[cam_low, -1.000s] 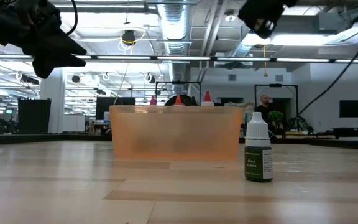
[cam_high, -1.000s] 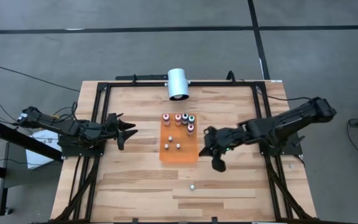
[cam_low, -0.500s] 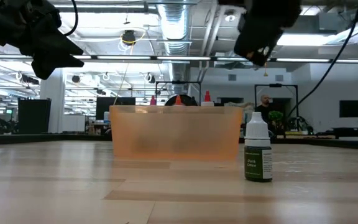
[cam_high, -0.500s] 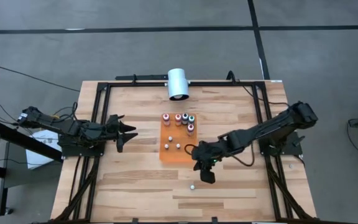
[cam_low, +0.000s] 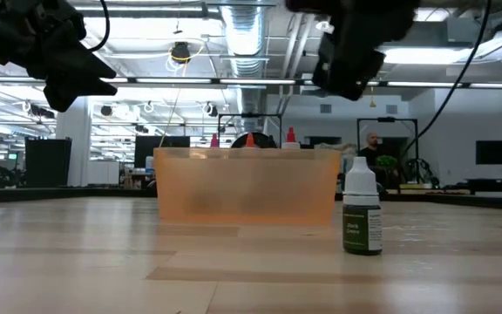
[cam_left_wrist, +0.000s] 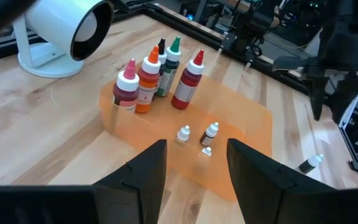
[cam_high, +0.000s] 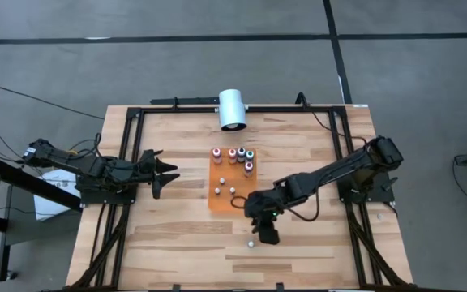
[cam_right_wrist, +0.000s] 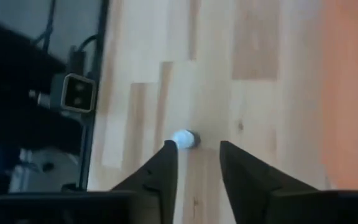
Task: Pick & Place food coloring
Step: Put the small dark green food coloring bottle into the bin
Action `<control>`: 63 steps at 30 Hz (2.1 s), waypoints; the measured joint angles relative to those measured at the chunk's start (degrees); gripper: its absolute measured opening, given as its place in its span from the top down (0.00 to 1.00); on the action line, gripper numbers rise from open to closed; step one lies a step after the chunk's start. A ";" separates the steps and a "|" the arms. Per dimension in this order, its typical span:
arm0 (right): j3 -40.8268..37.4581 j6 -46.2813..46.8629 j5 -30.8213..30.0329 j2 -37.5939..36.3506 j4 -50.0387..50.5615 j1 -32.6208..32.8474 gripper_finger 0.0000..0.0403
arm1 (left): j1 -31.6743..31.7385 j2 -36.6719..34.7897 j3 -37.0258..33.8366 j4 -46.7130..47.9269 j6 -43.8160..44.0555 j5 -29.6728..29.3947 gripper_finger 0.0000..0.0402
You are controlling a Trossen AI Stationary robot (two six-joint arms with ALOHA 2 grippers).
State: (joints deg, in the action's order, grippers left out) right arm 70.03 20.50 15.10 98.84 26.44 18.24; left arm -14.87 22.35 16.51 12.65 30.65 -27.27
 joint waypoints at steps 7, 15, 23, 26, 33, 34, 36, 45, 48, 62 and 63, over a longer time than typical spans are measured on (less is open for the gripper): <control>0.51 -9.00 -1.44 1.73 0.34 3.61 0.65 | 0.00 0.00 0.02 0.50 -0.03 0.54 0.60; 1.33 -12.06 -4.80 6.09 0.68 5.36 0.65 | 0.00 -0.06 0.04 0.75 -0.21 1.55 0.60; 4.28 -15.86 -4.61 11.16 1.12 4.43 0.66 | 0.00 -0.98 0.07 1.18 -0.23 1.61 0.60; 4.93 -17.58 -4.64 11.36 1.86 4.54 0.65 | 0.02 -1.04 0.07 1.33 -0.60 2.39 0.60; 5.84 -17.54 -4.77 12.14 1.91 4.96 0.65 | 0.00 -1.14 0.07 2.29 -0.65 3.13 0.60; 5.73 -17.56 -4.71 12.14 2.01 5.01 0.65 | 0.00 -1.14 0.07 2.40 -0.65 3.13 0.60; 5.75 -17.54 -4.64 12.14 2.00 5.31 0.65 | 0.00 -1.14 0.07 2.88 -0.63 3.16 0.60; 5.75 -17.51 -4.49 12.14 1.79 7.09 0.65 | 0.01 -1.14 0.07 3.12 -0.61 3.06 0.60; 5.75 -17.52 -4.55 12.14 1.84 7.54 0.65 | 0.02 -1.14 0.07 3.12 -0.60 3.06 0.60; 5.73 -17.18 -6.63 14.00 0.80 6.68 0.65 | 0.02 -1.14 0.07 3.06 0.49 3.15 0.60; 5.73 -17.33 -6.61 13.99 0.87 6.74 0.65 | 0.02 -1.14 0.07 3.06 0.49 3.52 0.60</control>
State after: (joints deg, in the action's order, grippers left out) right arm 75.77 3.16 8.49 112.83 27.31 24.99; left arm -14.85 21.21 16.58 15.70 31.14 -23.74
